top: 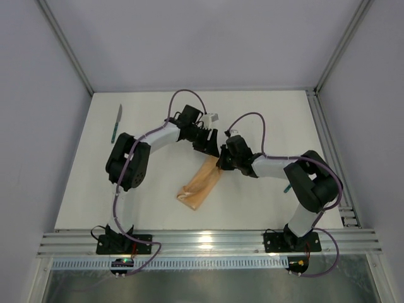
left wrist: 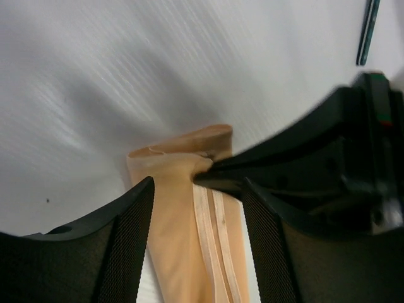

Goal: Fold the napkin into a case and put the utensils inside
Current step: Fold the 2/3-rectangle-folded napkin at the center of the board.

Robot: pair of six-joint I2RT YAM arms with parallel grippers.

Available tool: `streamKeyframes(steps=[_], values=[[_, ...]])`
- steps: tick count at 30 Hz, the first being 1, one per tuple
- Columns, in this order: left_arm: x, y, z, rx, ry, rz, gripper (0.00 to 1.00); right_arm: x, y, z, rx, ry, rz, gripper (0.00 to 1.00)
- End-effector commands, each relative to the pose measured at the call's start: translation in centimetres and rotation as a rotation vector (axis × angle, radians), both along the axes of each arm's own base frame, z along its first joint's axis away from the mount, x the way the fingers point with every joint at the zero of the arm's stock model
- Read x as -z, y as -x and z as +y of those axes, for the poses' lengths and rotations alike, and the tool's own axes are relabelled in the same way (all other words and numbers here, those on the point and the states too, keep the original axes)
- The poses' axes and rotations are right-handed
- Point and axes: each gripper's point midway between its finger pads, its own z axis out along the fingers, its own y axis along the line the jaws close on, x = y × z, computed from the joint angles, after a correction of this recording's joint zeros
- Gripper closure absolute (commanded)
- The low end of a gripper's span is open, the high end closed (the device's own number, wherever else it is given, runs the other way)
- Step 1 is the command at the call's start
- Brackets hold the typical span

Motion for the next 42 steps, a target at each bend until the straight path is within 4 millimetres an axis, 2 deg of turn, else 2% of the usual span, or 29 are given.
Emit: streamKeyframes(steps=[1,2,4,5,6,7,9,10,12,14,16,19,20,24,26,30,34,37,42], values=[[-6.5,2.6,1.2,0.129,-0.021,-0.143,0.40,2.4,0.5,-1.0,0.024,0.029,0.063,0.96],[-8.0,3.9,2.6,0.147,-0.058,-0.158,0.42,2.5,0.6,-1.1,0.028,0.028,0.069,0.96],[-7.2,5.5,5.4,0.214,-0.160,-0.217,0.48,2.5,0.7,-1.0,0.030,0.024,0.072,0.96],[-7.7,7.1,6.9,0.235,-0.196,-0.218,0.55,2.4,0.7,-1.1,0.033,0.021,0.074,0.96],[-7.2,8.2,8.0,0.259,-0.225,-0.210,0.57,2.4,0.8,-1.0,0.032,0.020,0.075,0.96],[-5.2,9.9,9.7,0.311,-0.280,-0.188,0.59,2.4,0.8,-1.0,0.033,0.019,0.076,0.96],[-4.2,12.3,11.4,0.363,-0.330,-0.150,0.62,2.3,0.8,-1.1,0.040,0.018,0.076,0.96],[-2.8,13.8,12.2,0.406,-0.360,-0.125,0.63,2.2,0.8,-1.0,0.042,0.013,0.078,0.96],[-2.1,14.4,13.0,0.426,-0.404,-0.141,0.69,2.1,0.7,-1.0,0.047,0.004,0.077,0.96],[-0.9,15.0,13.6,0.458,-0.458,-0.168,0.70,1.9,0.7,-0.7,0.052,-0.009,0.077,0.96],[-0.6,15.3,12.8,0.483,-0.441,-0.209,0.70,1.9,0.6,-0.6,0.060,-0.020,0.079,0.96],[0.0,17.0,11.8,0.557,-0.432,-0.217,0.71,1.9,0.6,-0.5,0.067,-0.027,0.086,0.96],[0.5,18.2,11.4,0.618,-0.447,-0.235,0.71,1.9,0.6,-0.5,0.071,-0.030,0.088,0.96],[2.4,20.1,11.4,0.761,-0.527,-0.330,0.70,1.9,0.6,-0.5,0.089,-0.042,0.097,0.96],[3.2,20.3,10.9,0.795,-0.550,-0.363,0.70,1.9,0.6,-0.4,0.095,-0.050,0.099,0.96],[4.9,19.9,11.3,0.817,-0.624,-0.392,0.70,1.9,0.7,-0.3,0.098,-0.061,0.101,0.96],[6.0,20.5,11.4,0.845,-0.613,-0.365,0.70,1.6,0.6,-0.2,0.097,-0.066,0.096,0.96],[4.8,21.5,10.6,0.881,-0.531,-0.361,0.68,1.3,0.4,-0.3,0.093,-0.062,0.085,0.96],[-0.5,22.5,9.1,0.931,-0.378,-0.432,0.52,1.3,0.5,-0.4,0.090,-0.053,0.084,0.96]])
